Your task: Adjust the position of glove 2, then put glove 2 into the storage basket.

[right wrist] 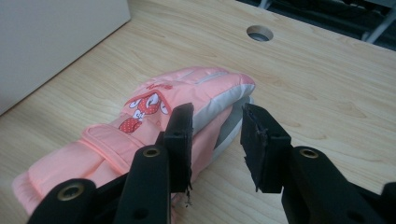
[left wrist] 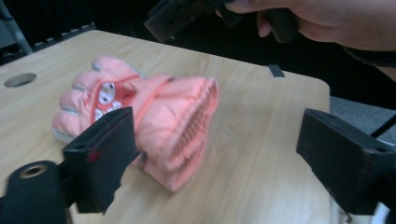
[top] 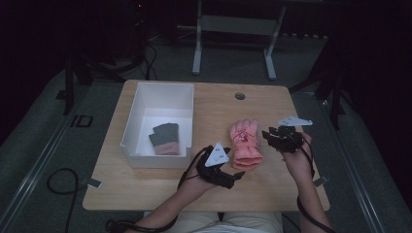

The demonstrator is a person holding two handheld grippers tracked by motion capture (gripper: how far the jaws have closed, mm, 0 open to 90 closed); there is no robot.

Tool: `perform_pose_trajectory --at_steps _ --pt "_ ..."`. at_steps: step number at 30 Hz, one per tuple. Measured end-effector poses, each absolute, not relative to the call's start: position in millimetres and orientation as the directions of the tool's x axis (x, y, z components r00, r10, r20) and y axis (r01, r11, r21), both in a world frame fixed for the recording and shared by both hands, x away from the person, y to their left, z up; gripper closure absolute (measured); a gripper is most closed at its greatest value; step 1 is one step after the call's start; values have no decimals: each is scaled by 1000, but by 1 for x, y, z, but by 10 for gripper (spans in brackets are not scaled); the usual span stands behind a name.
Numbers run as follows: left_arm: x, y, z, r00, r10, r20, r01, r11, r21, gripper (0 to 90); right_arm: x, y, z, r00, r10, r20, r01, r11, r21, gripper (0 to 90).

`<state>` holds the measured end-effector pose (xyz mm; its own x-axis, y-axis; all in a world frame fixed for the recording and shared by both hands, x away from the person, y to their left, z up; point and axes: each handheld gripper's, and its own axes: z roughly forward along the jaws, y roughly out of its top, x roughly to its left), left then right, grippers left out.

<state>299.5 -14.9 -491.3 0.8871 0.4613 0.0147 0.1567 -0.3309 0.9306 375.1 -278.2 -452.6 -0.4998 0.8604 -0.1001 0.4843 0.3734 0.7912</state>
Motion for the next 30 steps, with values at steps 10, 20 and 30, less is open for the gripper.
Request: perform_pose_trajectory --at_steps 10,20,30 --pt "328 -32 -469 859 511 17 174 -323 930 248 375 -282 -443 -508 853 -119 457 385 802 640" --pt "370 -43 -465 814 581 20 253 -385 887 342 384 -272 -451 -528 842 -113 455 393 799 713" --pt "406 -49 -480 718 695 -36 399 -369 839 187 404 -250 -475 -527 842 -114 489 410 770 592"
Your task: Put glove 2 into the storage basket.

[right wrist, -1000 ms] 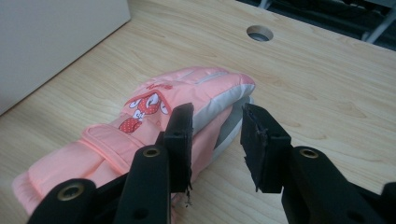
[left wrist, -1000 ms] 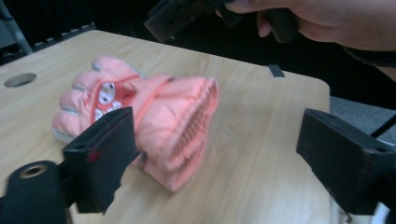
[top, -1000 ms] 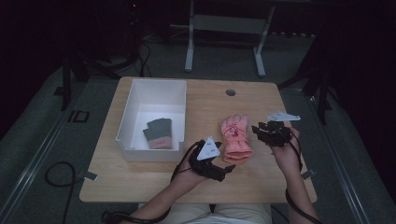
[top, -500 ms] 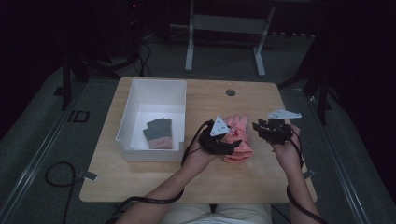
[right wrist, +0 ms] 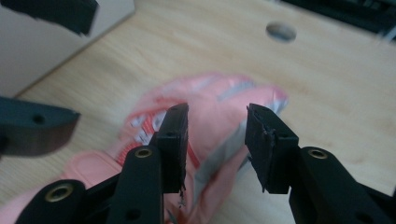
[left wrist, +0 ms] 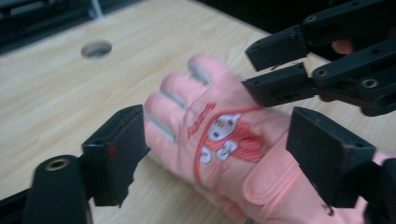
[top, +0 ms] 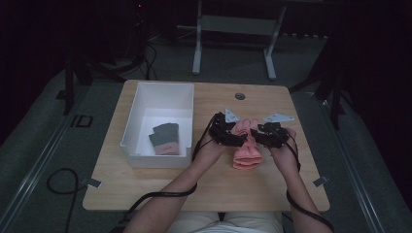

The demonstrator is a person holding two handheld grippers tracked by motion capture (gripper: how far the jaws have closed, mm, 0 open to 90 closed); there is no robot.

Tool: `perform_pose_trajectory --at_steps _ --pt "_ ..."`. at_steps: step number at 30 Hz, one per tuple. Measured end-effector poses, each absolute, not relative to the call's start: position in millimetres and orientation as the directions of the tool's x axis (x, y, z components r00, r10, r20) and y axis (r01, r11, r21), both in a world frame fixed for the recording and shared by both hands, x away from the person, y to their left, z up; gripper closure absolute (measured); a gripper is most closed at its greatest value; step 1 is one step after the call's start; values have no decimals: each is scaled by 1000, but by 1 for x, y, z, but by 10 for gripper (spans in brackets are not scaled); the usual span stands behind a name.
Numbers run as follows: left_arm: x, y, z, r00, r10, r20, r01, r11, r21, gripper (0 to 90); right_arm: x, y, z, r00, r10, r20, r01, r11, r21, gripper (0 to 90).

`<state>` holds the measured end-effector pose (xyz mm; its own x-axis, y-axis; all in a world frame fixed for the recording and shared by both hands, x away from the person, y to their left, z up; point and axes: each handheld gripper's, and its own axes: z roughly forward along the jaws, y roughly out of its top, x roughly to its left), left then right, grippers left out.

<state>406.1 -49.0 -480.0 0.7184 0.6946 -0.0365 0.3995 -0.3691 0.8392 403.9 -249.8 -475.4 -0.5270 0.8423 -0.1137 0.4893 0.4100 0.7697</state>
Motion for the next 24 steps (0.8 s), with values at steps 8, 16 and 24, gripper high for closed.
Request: perform_pose_trajectory --at_steps 8,16,24 --pt "424 -56 -512 672 733 -111 543 -385 746 195 412 -262 -498 -529 846 -67 572 414 709 491" --pt "444 -56 -536 658 709 -252 648 -362 670 246 422 -269 -513 -550 835 -9 625 419 659 484" --pt "456 -59 -550 669 623 -405 697 -339 631 524 429 -276 -526 -532 828 174 704 320 634 630"
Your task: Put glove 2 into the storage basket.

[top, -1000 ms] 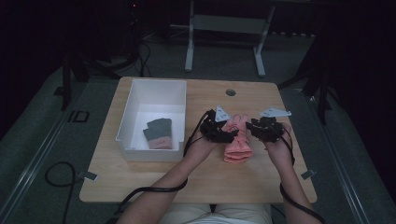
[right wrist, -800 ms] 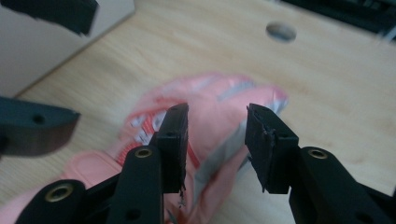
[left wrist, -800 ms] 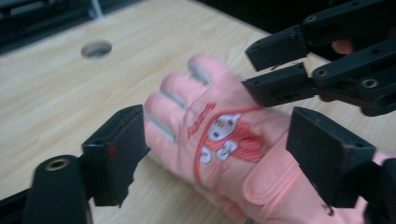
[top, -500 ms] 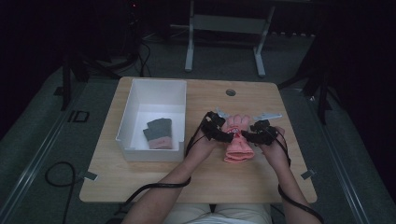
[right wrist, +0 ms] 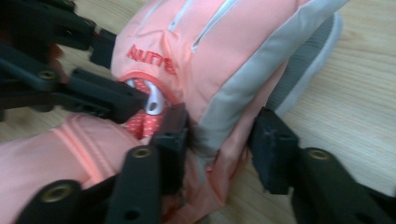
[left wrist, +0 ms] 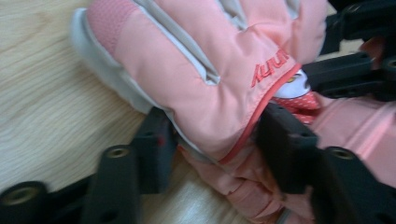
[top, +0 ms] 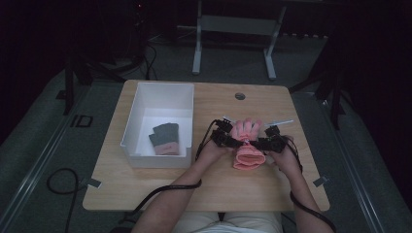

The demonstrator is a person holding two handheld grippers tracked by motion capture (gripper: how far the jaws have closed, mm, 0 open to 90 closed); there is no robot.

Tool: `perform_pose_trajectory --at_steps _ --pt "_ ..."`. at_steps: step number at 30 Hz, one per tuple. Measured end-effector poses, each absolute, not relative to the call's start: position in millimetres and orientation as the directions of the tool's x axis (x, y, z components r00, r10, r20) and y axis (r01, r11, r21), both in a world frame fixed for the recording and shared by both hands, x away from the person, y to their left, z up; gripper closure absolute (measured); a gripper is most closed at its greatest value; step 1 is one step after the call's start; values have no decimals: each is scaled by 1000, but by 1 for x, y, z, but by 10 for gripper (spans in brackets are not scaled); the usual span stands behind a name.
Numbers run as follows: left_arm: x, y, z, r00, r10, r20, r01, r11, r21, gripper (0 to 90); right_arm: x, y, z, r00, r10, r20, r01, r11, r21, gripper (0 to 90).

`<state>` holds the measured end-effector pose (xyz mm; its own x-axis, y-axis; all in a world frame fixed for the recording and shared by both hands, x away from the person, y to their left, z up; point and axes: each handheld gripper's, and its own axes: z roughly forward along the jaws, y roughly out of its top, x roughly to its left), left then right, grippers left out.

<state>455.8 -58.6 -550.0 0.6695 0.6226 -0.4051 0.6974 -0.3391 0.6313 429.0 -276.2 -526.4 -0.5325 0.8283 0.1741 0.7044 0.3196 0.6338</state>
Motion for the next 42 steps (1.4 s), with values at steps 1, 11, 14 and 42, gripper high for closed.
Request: perform_pose_trajectory --at_steps 1,11,14,42 --pt "456 -59 -550 669 623 -405 697 -339 631 586 429 -276 -526 -532 828 174 704 320 634 630" --pt "447 -67 -527 730 597 -332 628 -395 670 789 420 -274 -516 -514 842 162 691 295 660 721" --pt "443 -68 -520 741 585 -330 614 -389 687 795 417 -278 -511 -511 842 171 683 277 676 724" --pt "413 -35 -392 832 514 -207 439 -384 812 803 385 -268 -401 -587 800 124 486 225 845 725"
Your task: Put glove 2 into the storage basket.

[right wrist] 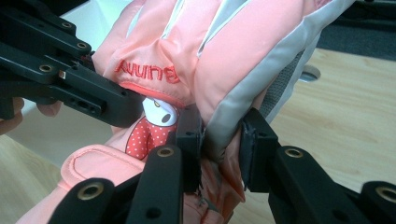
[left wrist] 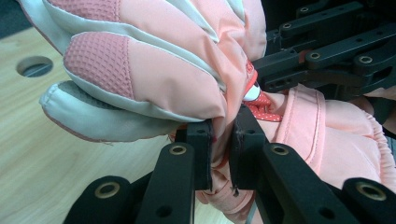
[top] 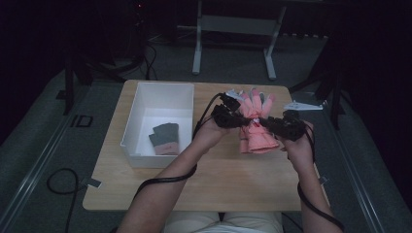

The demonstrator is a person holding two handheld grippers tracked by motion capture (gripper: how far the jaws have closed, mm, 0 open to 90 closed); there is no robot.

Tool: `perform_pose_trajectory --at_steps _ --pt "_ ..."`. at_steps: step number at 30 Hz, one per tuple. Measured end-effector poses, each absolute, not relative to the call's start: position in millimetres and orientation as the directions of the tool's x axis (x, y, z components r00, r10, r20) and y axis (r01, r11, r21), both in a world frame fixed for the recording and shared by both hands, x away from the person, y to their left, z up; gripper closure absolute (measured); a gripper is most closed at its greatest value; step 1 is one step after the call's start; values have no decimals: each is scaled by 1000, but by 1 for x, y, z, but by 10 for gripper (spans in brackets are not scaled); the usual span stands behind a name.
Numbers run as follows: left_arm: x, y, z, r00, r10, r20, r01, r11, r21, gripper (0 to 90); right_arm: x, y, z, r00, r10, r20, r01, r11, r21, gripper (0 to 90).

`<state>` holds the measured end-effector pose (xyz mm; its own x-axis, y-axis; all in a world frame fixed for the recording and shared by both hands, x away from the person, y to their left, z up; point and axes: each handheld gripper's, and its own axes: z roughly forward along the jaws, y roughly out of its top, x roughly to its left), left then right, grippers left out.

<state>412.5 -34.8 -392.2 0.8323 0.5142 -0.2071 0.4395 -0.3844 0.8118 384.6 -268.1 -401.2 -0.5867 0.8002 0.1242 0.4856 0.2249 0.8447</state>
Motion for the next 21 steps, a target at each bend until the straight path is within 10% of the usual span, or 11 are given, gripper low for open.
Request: perform_pose_trajectory --at_steps 21 --pt "401 38 -338 806 567 -169 425 -357 832 803 387 -200 -350 -648 757 87 406 246 880 723"
